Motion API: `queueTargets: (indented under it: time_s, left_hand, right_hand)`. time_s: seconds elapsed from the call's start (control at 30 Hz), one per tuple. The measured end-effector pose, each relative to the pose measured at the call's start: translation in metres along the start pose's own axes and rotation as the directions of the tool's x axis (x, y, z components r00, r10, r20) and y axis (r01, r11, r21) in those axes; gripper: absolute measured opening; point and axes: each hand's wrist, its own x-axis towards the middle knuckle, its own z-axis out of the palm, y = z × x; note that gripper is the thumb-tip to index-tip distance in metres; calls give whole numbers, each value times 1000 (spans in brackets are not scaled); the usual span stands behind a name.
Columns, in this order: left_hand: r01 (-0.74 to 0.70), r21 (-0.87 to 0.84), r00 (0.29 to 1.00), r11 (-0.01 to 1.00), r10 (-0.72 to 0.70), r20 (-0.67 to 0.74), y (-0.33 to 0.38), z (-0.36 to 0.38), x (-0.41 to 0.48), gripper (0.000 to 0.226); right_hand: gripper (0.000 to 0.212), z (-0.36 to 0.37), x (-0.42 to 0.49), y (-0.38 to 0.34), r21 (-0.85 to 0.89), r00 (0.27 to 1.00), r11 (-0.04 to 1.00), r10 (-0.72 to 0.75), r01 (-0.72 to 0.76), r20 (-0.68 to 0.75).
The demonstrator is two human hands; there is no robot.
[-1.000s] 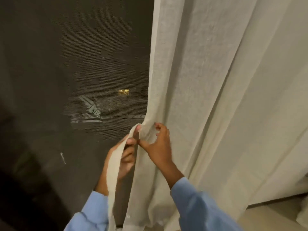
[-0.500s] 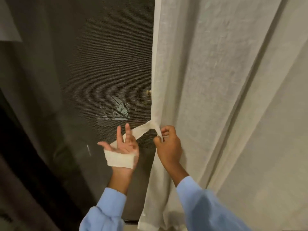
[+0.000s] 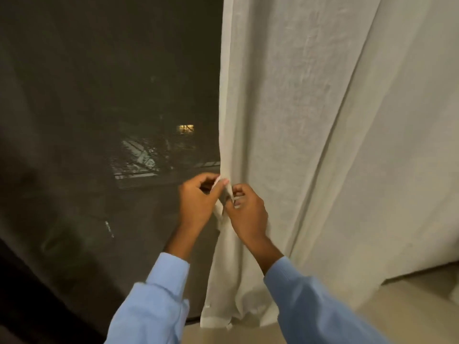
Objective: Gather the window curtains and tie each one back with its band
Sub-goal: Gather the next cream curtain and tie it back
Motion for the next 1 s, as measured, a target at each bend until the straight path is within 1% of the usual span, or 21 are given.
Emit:
queueTargets:
  time_s: [0.07, 0.1, 0.13, 0.17, 0.2, 0.23, 0.27, 0.3, 0.33, 0.37, 0.43, 0.47, 0.5, 0.53, 0.6, 0.63, 0.67, 0.77, 0.83, 0.9, 1.0]
  left_hand:
    - [-32, 43, 999, 999, 33, -14, 0, 4, -8, 5]
    - [-46, 76, 998, 996, 49, -33, 2, 5, -11, 4]
    - [-59, 107, 997, 993, 64, -45, 4, 7, -15, 4]
    - [-76, 134, 995, 988, 84, -53, 6, 8, -18, 4]
    - [-99, 156, 993, 983, 109, -55, 9, 10, -20, 5]
    - [-117, 170, 990, 978, 128, -52, 13, 11, -22, 6]
    - [-129, 182, 989, 975, 140, -50, 16, 13, -23, 7]
    - [-130, 202, 988, 971, 143, -53, 20, 16, -25, 8]
    - [-120, 226, 989, 967, 137, -60, 23, 18, -27, 9]
    - [-107, 258, 989, 960, 129, -70, 26, 21, -31, 12]
    - [-105, 324, 987, 940, 139, -83, 32, 27, -40, 18]
    - [-114, 347, 984, 931, 154, -89, 34, 32, -44, 22]
    - [-111, 359, 982, 927, 157, -102, 35, 35, -48, 25]
    - [-95, 361, 982, 928, 146, -116, 36, 39, -51, 27]
    - [-54, 349, 986, 935, 105, -129, 39, 51, -57, 26]
    - [-34, 351, 986, 936, 89, -140, 43, 58, -61, 26]
    - [-24, 356, 985, 934, 83, -152, 46, 63, -64, 25]
    - [-28, 359, 986, 933, 84, -142, 55, 83, -73, 23]
    - [-34, 359, 986, 933, 90, -141, 65, 99, -80, 19]
    - [-26, 368, 985, 930, 87, -149, 74, 113, -86, 14]
    - [33, 349, 986, 936, 28, -167, 89, 134, -99, 10]
  right_hand:
    - [14, -12, -7, 5, 46, 1000, 999, -8, 7, 9]
    - [19, -20, -11, 8, 67, 999, 997, -23, 26, -45]
    - [27, -30, -15, 12, 71, 986, 996, -50, 62, -160]
    - [33, -40, -17, 16, 49, 948, 994, -78, 98, -307]
    - [37, -50, -16, 20, 26, 891, 994, -87, 110, -447]
    - [39, -59, -14, 25, 21, 838, 997, -56, 80, -543]
    - [42, -69, -9, 31, 46, 813, 999, 13, 17, -582]
    - [49, -77, -2, 37, 83, 818, 995, 98, -62, -567]
    - [57, -84, 5, 42, 116, 837, 985, 172, -130, -519]
    - [67, -89, 11, 48, 155, 864, 974, 221, -167, -453]
    - [78, -95, 24, 54, 304, 909, 935, 277, -181, -311]
    - [78, -98, 30, 56, 371, 917, 909, 299, -189, -265]
    - [73, -98, 34, 58, 399, 917, 895, 314, -200, -245]
    - [62, -99, 37, 60, 391, 913, 897, 320, -207, -253]
    - [31, -106, 41, 66, 336, 907, 920, 306, -203, -288]
    - [21, -110, 41, 69, 330, 911, 924, 292, -191, -292]
    - [16, -113, 39, 71, 339, 916, 926, 272, -166, -296]
    - [21, -117, 22, 75, 376, 938, 924, 189, -70, -290]
    - [19, -120, 7, 77, 387, 961, 922, 121, -17, -247]
    - [14, -121, -5, 77, 412, 982, 911, 58, 21, -179]
    - [12, -127, -15, 83, 453, 998, 890, -25, 50, -62]
